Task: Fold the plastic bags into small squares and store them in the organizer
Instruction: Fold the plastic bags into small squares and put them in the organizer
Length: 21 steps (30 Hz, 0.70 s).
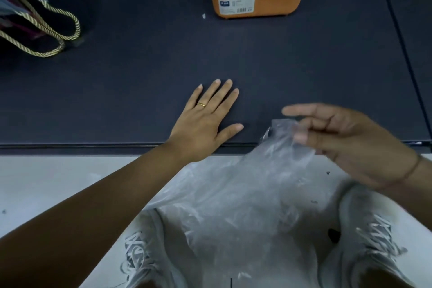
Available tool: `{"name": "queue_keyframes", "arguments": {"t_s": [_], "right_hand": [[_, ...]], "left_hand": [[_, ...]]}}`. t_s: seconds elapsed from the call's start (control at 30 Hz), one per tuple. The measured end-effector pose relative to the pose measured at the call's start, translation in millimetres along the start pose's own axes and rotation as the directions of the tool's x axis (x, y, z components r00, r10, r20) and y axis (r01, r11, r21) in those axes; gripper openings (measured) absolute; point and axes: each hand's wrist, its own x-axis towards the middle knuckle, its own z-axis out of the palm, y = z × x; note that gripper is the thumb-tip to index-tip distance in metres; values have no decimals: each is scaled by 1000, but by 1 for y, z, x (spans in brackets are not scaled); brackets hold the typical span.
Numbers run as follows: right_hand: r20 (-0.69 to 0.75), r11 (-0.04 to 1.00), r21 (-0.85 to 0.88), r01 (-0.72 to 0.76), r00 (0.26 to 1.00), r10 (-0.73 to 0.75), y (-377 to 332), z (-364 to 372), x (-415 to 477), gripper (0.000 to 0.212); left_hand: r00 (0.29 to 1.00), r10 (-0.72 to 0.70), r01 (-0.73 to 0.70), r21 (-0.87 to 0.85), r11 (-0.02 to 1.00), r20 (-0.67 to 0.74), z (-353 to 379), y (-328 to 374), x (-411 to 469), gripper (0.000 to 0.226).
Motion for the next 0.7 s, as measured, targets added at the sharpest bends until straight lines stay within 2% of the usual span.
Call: {"name": "queue_keyframes", "arguments": {"t_s": [0.1, 0.13, 0.17, 0.23, 0.3, 0.33, 0.37, 0.47, 0.53, 0.6, 0.63, 0.7], "right_hand": [[-102, 999, -9, 39, 994, -39, -16, -22, 18, 67], [-143, 999, 26, 33, 989, -29, -21, -26, 24, 64], [-184, 997, 75, 25, 983, -10, -24, -30, 30, 61], [-252, 990, 138, 7, 967, 29, -29, -30, 42, 43], [-286, 987, 162, -26, 956, 72, -32, -24, 55, 13], [-300, 985, 170, -33, 950, 84, -33, -20, 62, 13], [-310, 978, 204, -37, 945, 101, -35, -17, 68, 16], [-296, 900, 436, -27, 940, 172, -41, -12, 81, 12], [-253, 838, 546, -11, 951, 178, -42, -16, 85, 6], [-226, 841, 540, -12, 961, 159, -44, -17, 85, 6], [-221, 855, 519, -4, 966, 138, -44, -18, 84, 6], [-217, 899, 438, 5, 971, 101, -41, -20, 82, 34]], "left_hand": [[1000, 2, -3, -52, 999, -17, 0, -2, 1, 84], [1000, -14, 10, -152, 988, -24, -3, -1, 1, 88], [998, -57, 50, -324, 945, -13, -10, 1, 1, 92], [981, -152, 193, -682, 705, 121, -31, 11, 1, 89], [955, -126, 297, -840, 453, 270, -56, 26, 4, 76], [952, -73, 301, -871, 388, 297, -65, 34, 3, 72], [951, -27, 296, -883, 364, 308, -70, 41, 2, 67], [961, 17, 257, -917, 306, 275, -71, 47, 6, 68], [965, -55, 261, -910, 321, 257, -64, 38, 15, 71], [943, -210, 306, -922, 236, 259, -61, 28, 23, 64], [941, -235, 298, -925, 238, 242, -62, 27, 23, 62], [943, -270, 266, -930, 254, 196, -65, 32, 16, 56]]}}
